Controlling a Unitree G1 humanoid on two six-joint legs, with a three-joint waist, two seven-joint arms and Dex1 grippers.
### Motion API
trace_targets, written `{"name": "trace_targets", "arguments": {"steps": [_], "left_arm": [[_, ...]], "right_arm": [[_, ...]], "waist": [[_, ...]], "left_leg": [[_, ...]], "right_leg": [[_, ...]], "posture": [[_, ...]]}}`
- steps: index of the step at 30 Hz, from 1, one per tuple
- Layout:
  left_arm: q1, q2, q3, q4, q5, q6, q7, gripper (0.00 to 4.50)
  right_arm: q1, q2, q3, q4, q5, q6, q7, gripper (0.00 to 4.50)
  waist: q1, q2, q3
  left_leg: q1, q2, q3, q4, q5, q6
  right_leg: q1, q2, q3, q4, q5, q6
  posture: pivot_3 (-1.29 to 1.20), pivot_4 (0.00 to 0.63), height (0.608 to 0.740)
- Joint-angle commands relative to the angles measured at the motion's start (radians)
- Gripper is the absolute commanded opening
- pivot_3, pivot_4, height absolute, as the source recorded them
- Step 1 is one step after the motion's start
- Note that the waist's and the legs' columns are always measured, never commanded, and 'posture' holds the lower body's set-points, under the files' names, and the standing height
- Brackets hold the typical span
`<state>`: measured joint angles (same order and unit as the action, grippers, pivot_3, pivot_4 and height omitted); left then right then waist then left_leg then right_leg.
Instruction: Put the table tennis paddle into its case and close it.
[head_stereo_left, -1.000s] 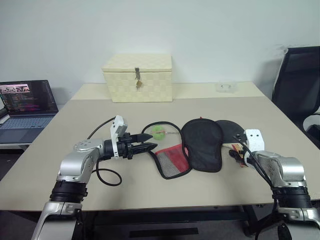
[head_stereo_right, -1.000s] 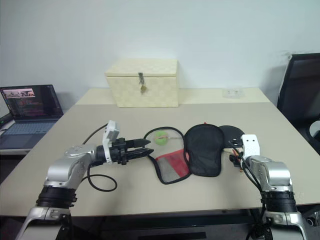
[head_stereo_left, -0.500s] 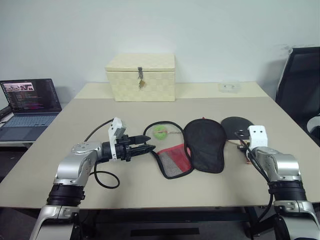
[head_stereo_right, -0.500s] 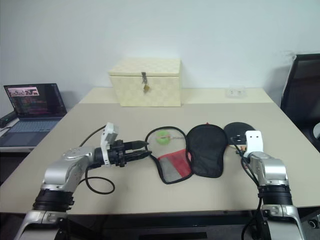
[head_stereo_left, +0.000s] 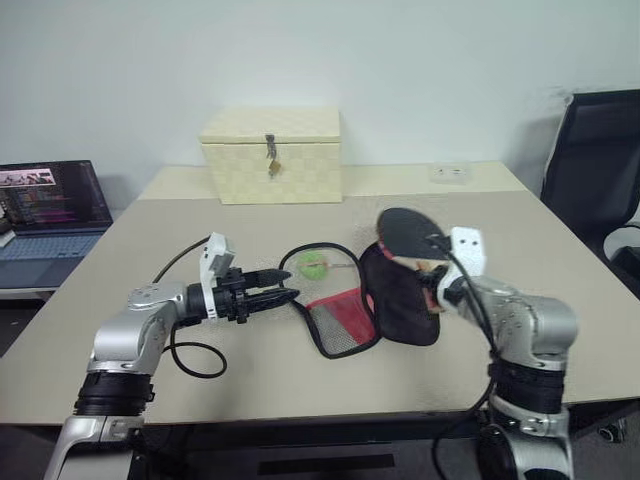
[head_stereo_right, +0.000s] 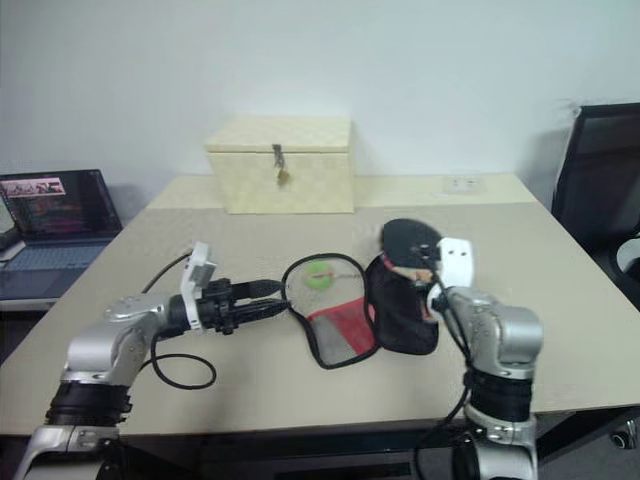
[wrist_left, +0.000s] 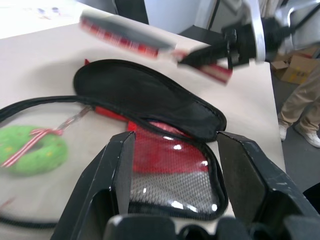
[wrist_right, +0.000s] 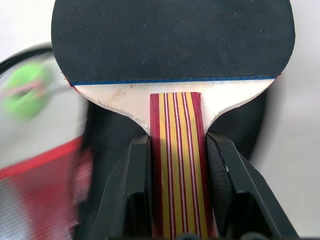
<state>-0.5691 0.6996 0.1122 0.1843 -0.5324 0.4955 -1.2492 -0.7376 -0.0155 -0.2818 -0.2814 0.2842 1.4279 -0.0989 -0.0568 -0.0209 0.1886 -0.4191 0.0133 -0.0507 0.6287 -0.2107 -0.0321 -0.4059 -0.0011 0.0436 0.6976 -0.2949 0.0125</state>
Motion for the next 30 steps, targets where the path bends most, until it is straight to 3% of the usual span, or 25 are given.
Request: {"name": "trace_targets", "arguments": {"steps": [1,14,28,30], "left_arm": [[0.000,0.044,0.031,-0.039,-0.019,-0.005,-0.031,2.80],[0.002,0.078,0.044,-0.030,-0.007,-0.024,-0.025,2.80],[0.026,0.080,0.034,0.023,0.013,-0.085,-0.041,2.80],[0.015,0.073,0.034,0.054,0.038,-0.115,-0.010,2.80]], "right_arm": [[-0.015,0.037,0.017,-0.040,-0.025,-0.041,-0.028,1.09],[0.077,-0.003,0.110,0.136,-0.103,-0.241,-0.005,1.09],[0.121,0.015,0.118,0.139,-0.127,-0.260,-0.016,1.09],[0.127,0.018,0.125,0.112,-0.117,-0.247,-0.001,1.83]], "waist": [[0.008,0.000,0.000],[0.006,0.000,0.000],[0.001,0.000,0.000],[0.001,0.000,0.000]], "left_leg": [[-0.001,-0.001,0.000,0.000,0.000,0.000],[-0.001,-0.001,0.001,0.000,0.000,0.000],[-0.001,-0.001,0.000,0.000,0.000,0.000],[-0.001,-0.001,0.000,0.000,0.000,0.000]], "right_leg": [[0.000,0.000,-0.001,-0.001,0.000,0.000],[0.000,-0.002,-0.001,-0.001,0.000,0.001],[0.000,-0.002,-0.001,0.000,0.000,0.001],[0.000,-0.002,-0.001,0.000,0.000,0.001]], "posture": [[0.00,0.150,0.740],[0.00,0.150,0.740],[0.00,0.150,0.740],[0.00,0.150,0.740]]}}
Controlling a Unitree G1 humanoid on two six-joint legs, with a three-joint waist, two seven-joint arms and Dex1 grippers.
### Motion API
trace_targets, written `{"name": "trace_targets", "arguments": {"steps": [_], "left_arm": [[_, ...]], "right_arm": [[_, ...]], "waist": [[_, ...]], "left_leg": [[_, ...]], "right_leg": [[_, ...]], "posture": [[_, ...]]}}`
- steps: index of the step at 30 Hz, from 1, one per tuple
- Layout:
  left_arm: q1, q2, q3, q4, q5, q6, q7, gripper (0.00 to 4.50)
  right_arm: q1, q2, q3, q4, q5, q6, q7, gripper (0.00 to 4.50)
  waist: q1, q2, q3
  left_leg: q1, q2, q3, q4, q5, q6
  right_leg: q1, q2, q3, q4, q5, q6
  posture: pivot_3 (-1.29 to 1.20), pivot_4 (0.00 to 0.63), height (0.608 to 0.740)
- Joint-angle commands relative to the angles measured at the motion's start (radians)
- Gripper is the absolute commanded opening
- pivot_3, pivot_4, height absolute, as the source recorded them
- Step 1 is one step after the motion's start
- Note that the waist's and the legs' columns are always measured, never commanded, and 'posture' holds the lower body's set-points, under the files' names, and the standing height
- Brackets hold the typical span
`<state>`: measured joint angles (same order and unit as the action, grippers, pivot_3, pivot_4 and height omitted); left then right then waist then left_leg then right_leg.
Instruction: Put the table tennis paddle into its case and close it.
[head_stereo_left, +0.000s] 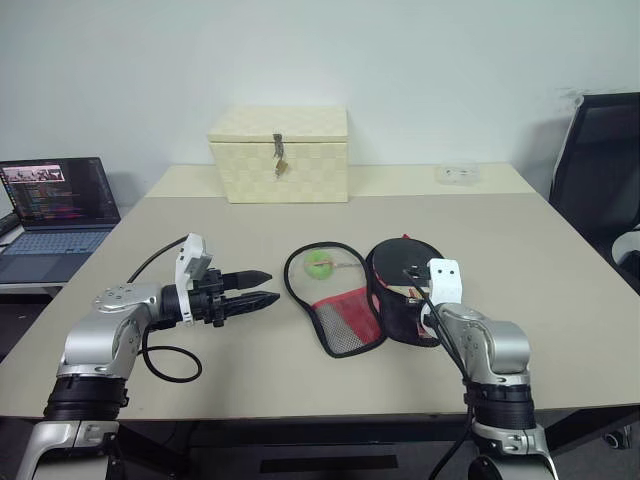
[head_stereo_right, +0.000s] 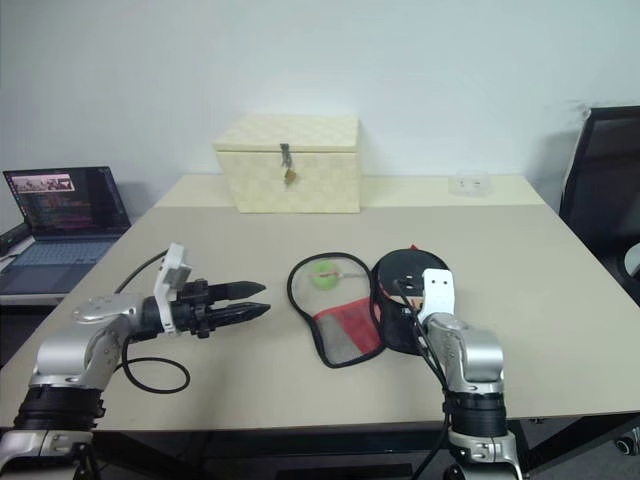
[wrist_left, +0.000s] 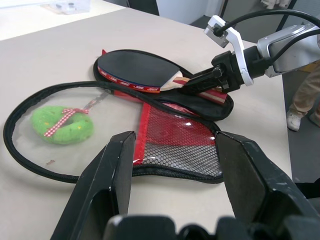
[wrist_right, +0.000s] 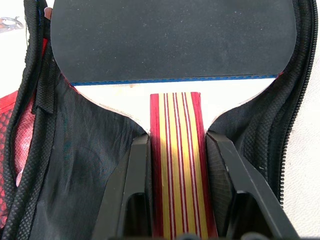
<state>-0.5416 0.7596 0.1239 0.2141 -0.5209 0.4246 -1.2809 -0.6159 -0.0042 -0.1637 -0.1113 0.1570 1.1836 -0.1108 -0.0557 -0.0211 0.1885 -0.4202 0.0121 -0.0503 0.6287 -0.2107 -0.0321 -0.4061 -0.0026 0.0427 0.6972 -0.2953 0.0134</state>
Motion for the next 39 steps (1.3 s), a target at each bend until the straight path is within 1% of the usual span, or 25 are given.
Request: {"name": "trace_targets", "arguments": {"steps": [1,3,7,8,10,12,15,18,19,22,24,28,33,35,39], "left_arm": [[-0.020,0.009,0.023,0.040,0.038,-0.054,0.038,2.80],[-0.030,0.004,0.021,0.072,0.058,-0.065,0.062,2.80],[-0.023,0.004,0.005,0.099,0.092,-0.092,0.072,2.80],[-0.025,0.002,0.002,0.107,0.101,-0.094,0.081,2.80],[-0.031,-0.001,-0.011,0.133,0.127,-0.104,0.094,2.80],[-0.049,-0.010,-0.033,0.191,0.168,-0.133,0.112,2.80],[-0.088,-0.034,-0.073,0.284,0.221,-0.173,0.118,2.80],[-0.161,-0.078,-0.107,0.390,0.273,-0.224,0.134,2.20],[-0.183,-0.089,-0.122,0.421,0.294,-0.247,0.135,1.89],[-0.250,-0.128,-0.159,0.529,0.354,-0.317,0.154,0.77],[-0.285,-0.158,-0.176,0.598,0.384,-0.356,0.169,0.05],[-0.341,-0.219,-0.201,0.725,0.439,-0.427,0.198,0.02],[-0.394,-0.296,-0.216,0.825,0.475,-0.476,0.202,0.02],[-0.418,-0.317,-0.206,0.836,0.470,-0.486,0.195,0.02],[-0.477,-0.348,-0.189,0.778,0.441,-0.486,0.149,0.02]], "right_arm": [[0.013,-0.001,0.027,-0.081,0.022,0.019,0.035,2.07],[0.037,-0.029,0.079,-0.147,0.035,0.043,0.079,2.75],[0.071,-0.090,0.123,-0.254,0.057,0.092,0.141,4.16],[0.076,-0.110,0.130,-0.287,0.083,0.109,0.180,4.41],[0.072,-0.151,0.135,-0.349,0.140,0.134,0.258,4.46],[0.045,-0.204,0.125,-0.404,0.230,0.151,0.369,4.46],[-0.010,-0.277,0.065,-0.447,0.348,0.178,0.497,4.46],[-0.043,-0.386,0.036,-0.465,0.441,0.191,0.608,4.50],[-0.044,-0.415,0.031,-0.470,0.462,0.192,0.631,4.50],[-0.034,-0.476,0.031,-0.481,0.497,0.183,0.662,4.50],[-0.027,-0.497,0.035,-0.485,0.508,0.173,0.664,4.50],[-0.015,-0.517,0.037,-0.487,0.520,0.161,0.653,4.50],[0.002,-0.541,0.040,-0.490,0.515,0.146,0.644,4.50],[0.007,-0.552,0.038,-0.490,0.514,0.141,0.641,4.50],[0.023,-0.575,0.021,-0.493,0.521,0.136,0.641,4.50]], "waist": [[0.000,0.000,0.000],[0.000,0.000,0.000],[0.000,0.000,0.000],[0.000,0.000,0.000],[0.001,0.000,0.000],[0.001,0.000,0.000],[0.001,0.000,0.000],[0.006,-0.001,-0.001],[0.009,-0.002,-0.001],[0.012,-0.002,-0.001],[0.016,-0.002,-0.001],[0.012,-0.002,-0.001],[0.016,-0.002,-0.001],[0.022,-0.002,-0.001],[0.023,-0.002,-0.001]], "left_leg": [[0.000,0.000,0.000,0.000,0.000,0.000],[0.000,0.000,0.000,0.000,0.000,0.000],[0.000,0.000,0.000,0.000,0.000,0.000],[0.000,0.000,0.000,0.000,0.000,0.000],[0.000,0.000,0.000,0.000,0.000,0.000],[0.000,0.000,0.000,0.000,0.000,0.000],[0.000,0.000,-0.001,0.001,0.000,0.000],[0.000,-0.001,-0.001,0.001,0.000,0.000],[0.000,0.000,-0.001,0.001,0.000,0.000],[-0.001,-0.001,-0.001,0.001,0.000,0.000],[-0.001,-0.001,-0.001,0.001,0.000,0.000],[0.000,-0.001,-0.001,0.001,0.000,0.000],[-0.001,-0.001,-0.001,0.001,0.000,0.000],[-0.001,-0.002,-0.001,0.002,0.000,0.000],[-0.002,-0.002,-0.002,0.002,0.000,0.000]], "right_leg": [[0.000,0.000,0.000,0.000,0.000,0.000],[0.000,0.000,0.000,0.000,0.000,0.000],[0.000,0.000,0.000,0.000,0.000,0.000],[0.000,0.000,0.000,0.000,0.000,0.000],[0.000,0.000,0.000,0.000,0.000,0.000],[0.000,0.000,0.000,0.000,0.000,0.000],[0.001,0.001,-0.001,0.000,0.000,0.000],[0.001,0.002,-0.002,0.000,0.000,0.000],[0.001,0.002,-0.002,0.000,0.000,0.000],[0.001,0.002,-0.002,-0.001,0.000,0.000],[0.001,0.002,-0.002,-0.001,0.000,0.000],[0.001,0.002,-0.002,0.000,0.000,0.000],[0.001,0.002,-0.002,0.000,0.000,0.000],[0.001,0.002,-0.002,0.000,0.000,0.001],[0.001,0.002,-0.003,0.000,0.000,0.001]], "posture": [[0.00,0.150,0.740],[0.00,0.150,0.740],[0.00,0.150,0.740],[0.00,0.150,0.740],[0.00,0.150,0.740],[0.00,0.150,0.740],[0.00,0.150,0.740],[0.00,0.150,0.740],[0.00,0.150,0.740],[0.00,0.150,0.740],[0.00,0.150,0.740],[0.00,0.150,0.740],[0.00,0.150,0.740],[0.00,0.150,0.740],[0.00,0.150,0.740]]}}
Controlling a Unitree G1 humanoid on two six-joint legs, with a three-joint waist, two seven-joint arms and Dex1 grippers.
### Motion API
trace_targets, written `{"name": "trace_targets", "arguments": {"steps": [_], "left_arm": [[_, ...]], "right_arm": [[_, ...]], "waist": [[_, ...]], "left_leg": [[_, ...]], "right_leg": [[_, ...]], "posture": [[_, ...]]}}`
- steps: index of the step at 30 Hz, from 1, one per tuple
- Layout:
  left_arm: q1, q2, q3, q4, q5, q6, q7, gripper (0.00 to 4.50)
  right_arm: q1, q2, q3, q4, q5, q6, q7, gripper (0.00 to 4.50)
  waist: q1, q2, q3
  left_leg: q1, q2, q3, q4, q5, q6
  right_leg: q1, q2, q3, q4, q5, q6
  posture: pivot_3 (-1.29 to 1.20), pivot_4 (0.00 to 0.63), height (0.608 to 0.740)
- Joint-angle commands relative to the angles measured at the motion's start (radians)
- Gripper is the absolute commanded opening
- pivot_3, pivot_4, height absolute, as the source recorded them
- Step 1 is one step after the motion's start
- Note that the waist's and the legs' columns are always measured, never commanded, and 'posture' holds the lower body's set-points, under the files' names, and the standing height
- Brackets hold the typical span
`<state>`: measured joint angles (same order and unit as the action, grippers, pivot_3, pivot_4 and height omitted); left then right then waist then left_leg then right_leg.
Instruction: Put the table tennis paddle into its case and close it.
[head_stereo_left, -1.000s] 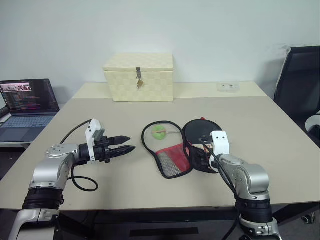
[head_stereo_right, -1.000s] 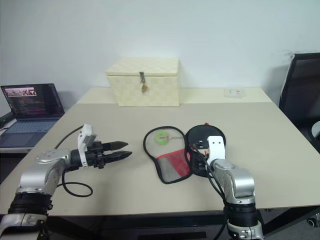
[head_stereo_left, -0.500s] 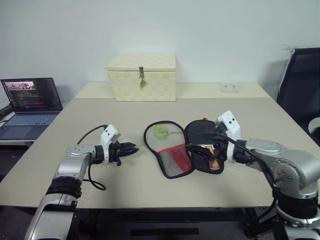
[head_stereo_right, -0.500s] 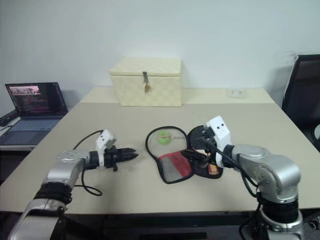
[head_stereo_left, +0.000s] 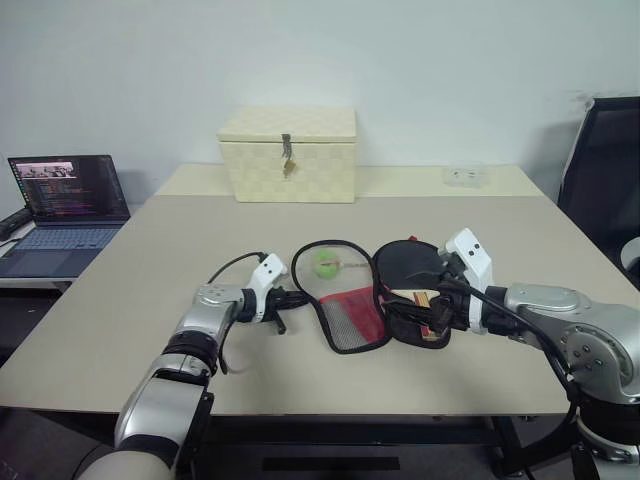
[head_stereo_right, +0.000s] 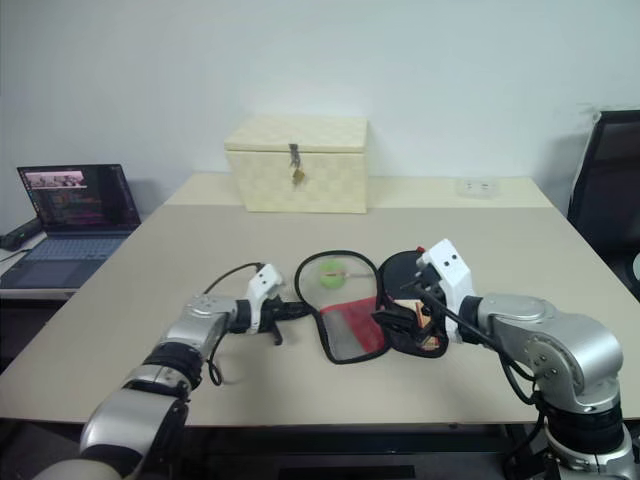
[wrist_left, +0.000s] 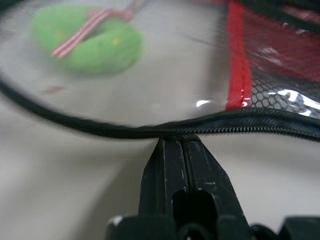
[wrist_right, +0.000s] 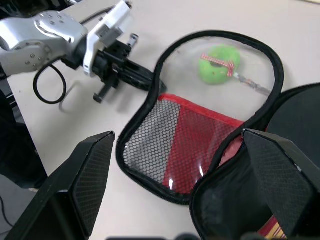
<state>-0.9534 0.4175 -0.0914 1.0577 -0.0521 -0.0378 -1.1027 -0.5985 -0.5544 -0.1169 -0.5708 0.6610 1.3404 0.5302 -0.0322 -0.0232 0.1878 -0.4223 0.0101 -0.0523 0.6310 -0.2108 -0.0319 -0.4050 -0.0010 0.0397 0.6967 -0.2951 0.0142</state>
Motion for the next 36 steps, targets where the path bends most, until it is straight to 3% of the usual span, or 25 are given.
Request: {"name": "trace_targets", "arguments": {"steps": [1,6,11,17,27,36], "left_arm": [[-0.073,-0.011,0.029,-0.076,-0.032,-0.023,-0.035,0.02],[-0.159,-0.101,0.042,-0.136,-0.078,0.016,-0.060,0.02],[-0.254,-0.205,0.038,-0.062,-0.066,-0.017,-0.002,0.02],[-0.301,-0.235,0.043,0.053,-0.031,-0.084,0.075,0.02],[-0.259,-0.187,0.082,0.049,-0.051,-0.109,0.077,0.02],[0.005,-0.010,0.136,-0.381,-0.155,0.088,-0.047,0.02]], "right_arm": [[0.009,-0.029,-0.028,-0.034,0.019,-0.023,0.000,4.50],[0.008,-0.089,-0.058,0.003,0.019,-0.044,0.019,4.50],[0.006,-0.134,-0.091,0.065,0.016,-0.050,0.018,4.50],[0.007,-0.139,-0.102,0.122,-0.007,-0.063,-0.021,4.50],[-0.017,-0.075,-0.083,0.301,-0.068,-0.093,-0.122,4.50],[-0.054,-0.004,0.018,0.653,-0.238,-0.291,-0.145,4.50]], "waist": [[0.000,0.000,0.000],[0.003,0.000,0.000],[0.001,0.000,0.000],[-0.013,0.000,0.000],[-0.015,0.000,0.000],[-0.023,0.000,0.000]], "left_leg": [[0.000,0.000,0.000,0.000,0.000,0.000],[-0.001,0.000,0.000,0.001,0.000,0.000],[-0.001,-0.002,0.000,0.001,0.000,0.000],[0.001,-0.004,0.002,0.000,0.000,0.000],[0.001,-0.002,0.002,0.000,0.000,0.000],[0.003,0.002,0.003,-0.001,0.000,0.000]], "right_leg": [[0.000,0.000,0.000,0.000,0.000,0.000],[0.000,0.000,0.000,0.000,0.000,0.000],[0.000,0.000,0.000,0.000,0.000,0.001],[0.000,0.002,0.002,0.000,0.000,0.000],[0.000,0.002,0.002,0.000,0.000,0.000],[0.000,0.002,0.004,0.001,0.000,0.000]], "posture": [[0.00,0.150,0.740],[0.00,0.150,0.740],[0.00,0.150,0.740],[0.00,0.150,0.740],[0.00,0.150,0.740],[0.00,0.150,0.740]]}}
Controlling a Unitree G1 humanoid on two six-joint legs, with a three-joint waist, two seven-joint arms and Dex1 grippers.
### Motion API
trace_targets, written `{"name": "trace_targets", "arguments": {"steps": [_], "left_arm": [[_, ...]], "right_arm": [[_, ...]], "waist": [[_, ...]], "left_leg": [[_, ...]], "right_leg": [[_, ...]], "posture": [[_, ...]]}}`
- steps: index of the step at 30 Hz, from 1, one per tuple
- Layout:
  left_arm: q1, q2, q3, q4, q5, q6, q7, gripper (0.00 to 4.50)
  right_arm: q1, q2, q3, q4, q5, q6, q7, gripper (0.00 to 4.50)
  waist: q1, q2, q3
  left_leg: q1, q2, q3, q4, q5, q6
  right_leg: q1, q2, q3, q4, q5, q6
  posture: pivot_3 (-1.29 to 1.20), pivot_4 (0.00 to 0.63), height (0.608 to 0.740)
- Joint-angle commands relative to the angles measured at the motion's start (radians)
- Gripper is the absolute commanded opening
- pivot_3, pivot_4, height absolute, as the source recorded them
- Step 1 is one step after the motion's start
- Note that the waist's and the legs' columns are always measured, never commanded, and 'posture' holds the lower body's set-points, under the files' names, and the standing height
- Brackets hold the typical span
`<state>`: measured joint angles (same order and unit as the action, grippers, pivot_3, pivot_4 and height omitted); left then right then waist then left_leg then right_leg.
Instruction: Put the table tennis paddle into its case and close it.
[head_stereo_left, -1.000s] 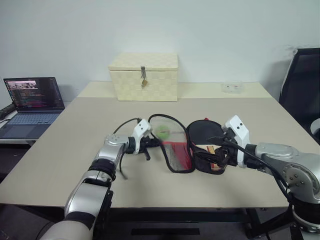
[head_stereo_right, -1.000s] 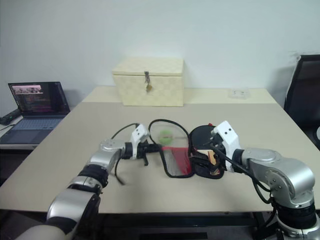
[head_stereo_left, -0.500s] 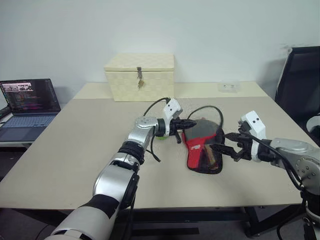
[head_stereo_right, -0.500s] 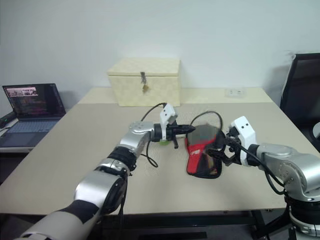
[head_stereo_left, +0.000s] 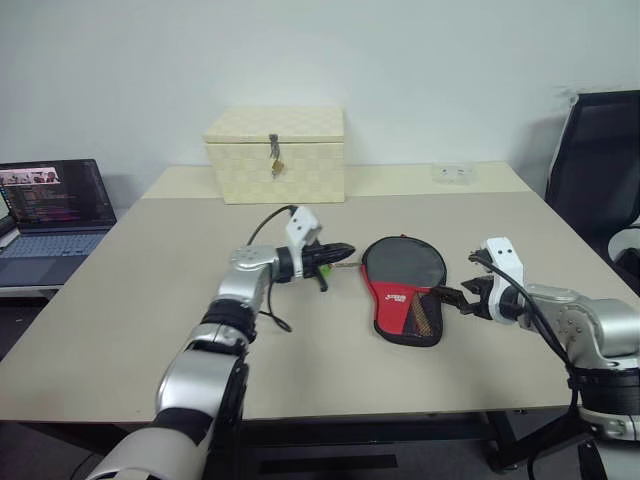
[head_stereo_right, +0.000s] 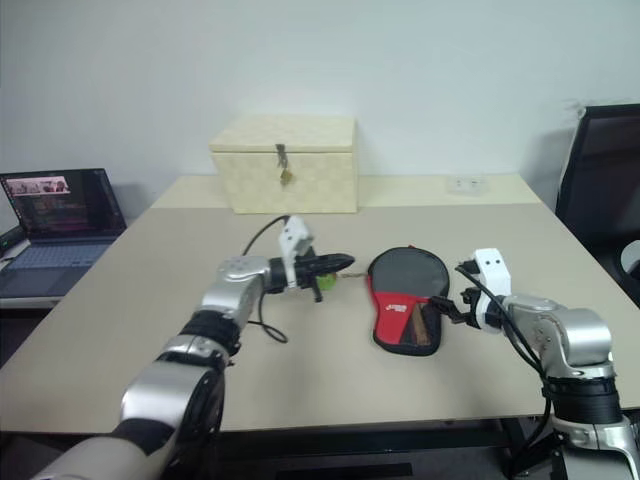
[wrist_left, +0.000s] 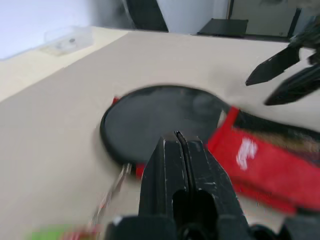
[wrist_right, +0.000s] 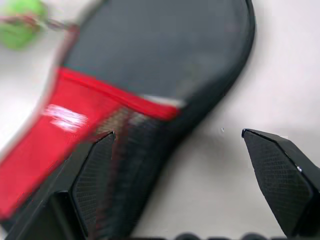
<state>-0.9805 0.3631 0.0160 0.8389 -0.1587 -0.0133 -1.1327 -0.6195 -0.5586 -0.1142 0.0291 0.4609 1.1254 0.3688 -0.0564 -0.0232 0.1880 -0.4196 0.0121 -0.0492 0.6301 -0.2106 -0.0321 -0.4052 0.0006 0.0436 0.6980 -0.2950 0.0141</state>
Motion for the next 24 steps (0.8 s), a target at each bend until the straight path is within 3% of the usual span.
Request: {"name": "trace_targets", "arguments": {"steps": [1,7,15,18,24], "left_arm": [[0.055,0.061,0.034,-0.209,-0.060,0.092,-0.018,0.02],[0.218,0.180,0.067,-0.521,-0.160,0.293,-0.042,0.02],[0.284,0.222,0.074,-0.656,-0.196,0.387,0.013,0.02],[0.286,0.226,0.072,-0.669,-0.201,0.397,0.025,0.00],[0.305,0.240,0.070,-0.691,-0.209,0.415,0.027,0.00]], "right_arm": [[-0.040,0.003,0.022,0.079,-0.048,-0.091,0.022,4.50],[-0.092,0.040,0.050,0.232,-0.092,-0.163,0.050,4.50],[-0.099,0.075,0.098,0.283,-0.131,-0.175,0.095,4.50],[-0.102,0.091,0.133,0.293,-0.151,-0.178,0.116,3.91],[-0.129,0.146,0.148,0.334,-0.166,-0.180,0.146,1.96]], "waist": [[0.002,0.000,0.000],[0.000,0.000,0.000],[0.000,0.000,0.000],[-0.004,0.000,0.000],[-0.012,-0.001,-0.001]], "left_leg": [[-0.001,0.000,0.000,0.000,0.000,0.000],[0.000,0.000,-0.001,0.001,0.000,0.000],[0.002,0.000,0.000,0.002,0.000,0.000],[0.003,0.001,0.000,0.002,0.000,0.000],[0.004,0.001,0.000,0.002,0.000,0.000]], "right_leg": [[0.000,0.000,0.000,0.000,0.000,0.000],[0.000,-0.001,0.000,0.000,0.000,0.000],[0.002,-0.001,0.000,0.001,0.000,0.000],[0.002,0.000,0.000,0.002,0.000,0.000],[0.002,0.000,0.001,0.002,0.001,0.000]], "posture": [[0.00,0.150,0.740],[0.00,0.150,0.740],[0.00,0.150,0.740],[0.00,0.150,0.740],[0.00,0.150,0.740]]}}
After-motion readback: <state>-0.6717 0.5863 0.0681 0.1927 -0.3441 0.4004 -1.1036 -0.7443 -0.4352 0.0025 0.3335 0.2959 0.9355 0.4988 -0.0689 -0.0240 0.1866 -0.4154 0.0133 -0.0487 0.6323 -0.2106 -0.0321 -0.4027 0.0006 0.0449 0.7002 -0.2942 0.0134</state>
